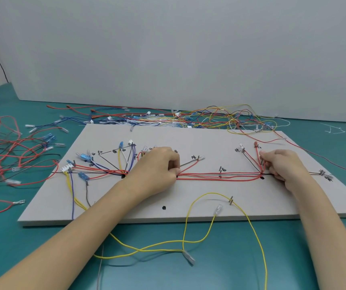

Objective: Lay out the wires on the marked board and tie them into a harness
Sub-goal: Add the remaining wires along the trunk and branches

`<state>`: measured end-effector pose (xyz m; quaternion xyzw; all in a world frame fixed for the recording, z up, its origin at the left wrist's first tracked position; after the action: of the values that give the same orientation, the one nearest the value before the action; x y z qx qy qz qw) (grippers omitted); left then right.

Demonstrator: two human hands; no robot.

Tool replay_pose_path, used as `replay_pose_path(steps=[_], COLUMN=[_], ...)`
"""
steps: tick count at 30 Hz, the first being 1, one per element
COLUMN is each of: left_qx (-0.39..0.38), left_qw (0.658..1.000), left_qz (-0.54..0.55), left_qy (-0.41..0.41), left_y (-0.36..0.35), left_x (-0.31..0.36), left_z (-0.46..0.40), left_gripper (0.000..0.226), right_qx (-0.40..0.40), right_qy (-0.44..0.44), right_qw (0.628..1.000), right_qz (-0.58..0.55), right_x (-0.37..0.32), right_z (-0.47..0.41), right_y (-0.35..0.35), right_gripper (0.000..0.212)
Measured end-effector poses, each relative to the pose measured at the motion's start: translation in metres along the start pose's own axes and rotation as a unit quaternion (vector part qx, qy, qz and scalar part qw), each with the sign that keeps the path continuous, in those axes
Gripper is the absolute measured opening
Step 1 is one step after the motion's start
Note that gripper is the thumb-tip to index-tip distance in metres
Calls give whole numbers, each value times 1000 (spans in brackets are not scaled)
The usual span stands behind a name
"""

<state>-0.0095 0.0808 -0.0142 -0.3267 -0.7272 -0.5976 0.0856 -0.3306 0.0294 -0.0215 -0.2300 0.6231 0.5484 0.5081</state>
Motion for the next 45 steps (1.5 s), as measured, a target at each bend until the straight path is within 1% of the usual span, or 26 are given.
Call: replay_pose_path(steps=[4, 8, 12, 19, 21, 23, 26, 30, 33, 35, 40, 45], left_qx=[8, 3, 13, 14, 12, 11, 9, 9, 10, 9, 9, 9], left_qw=[1000, 1000, 999, 999, 999, 999, 1000, 1000, 1000, 1000, 1000, 1000], left_qz=[-20, -13, -32, -38, -33, -28, -26, -26, -22, -19, -24, -19], left_qy=[-3, 1, 3, 6, 9, 11, 12, 11, 10, 9, 9, 9], left_y=[-1, 1, 1, 1, 1, 1, 1, 1, 2, 1, 1, 1], left_x=[1, 1, 4, 7, 6, 6, 6, 7, 7, 7, 6, 5], left_z=[1, 1, 3, 3, 3, 3, 3, 3, 3, 3, 3, 3], left_gripper=[16, 14, 13, 12, 13, 14, 15, 19, 16, 15, 17, 14], right_qx=[13, 24, 13, 8, 13, 29, 56, 53, 82, 107, 109, 148], right_qy=[41, 12, -26, -49, -53, -49, -33, -40, -11, 20, 54, 94], right_qw=[999, 1000, 999, 998, 998, 998, 997, 997, 995, 991, 991, 978], right_qz=[21, 6, -17, -38, -29, 3, 51, 26, 48, 81, 56, 115], right_x=[-1, -1, -3, -9, -9, -10, -11, -10, -7, -5, -3, -3], right_z=[3, 1, 0, 3, 2, 1, 1, 1, 4, 8, 10, 11], right_y=[-4, -3, -1, -3, -3, -5, -10, -7, -10, -11, -10, -13], right_gripper=[27, 28, 28, 18, 20, 24, 22, 22, 20, 25, 19, 22])
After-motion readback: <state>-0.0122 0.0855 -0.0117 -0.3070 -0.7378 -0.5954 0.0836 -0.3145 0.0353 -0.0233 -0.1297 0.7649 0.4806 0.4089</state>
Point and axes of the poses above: each hand's wrist, its own z-axis away from the middle knuckle, its own y-axis out of the back of the hand, x = y × z, the point moved 1 cm from there along -z, towards the middle knuckle, and after that the axes turned 1 degree about z, right-handed, at the moved point
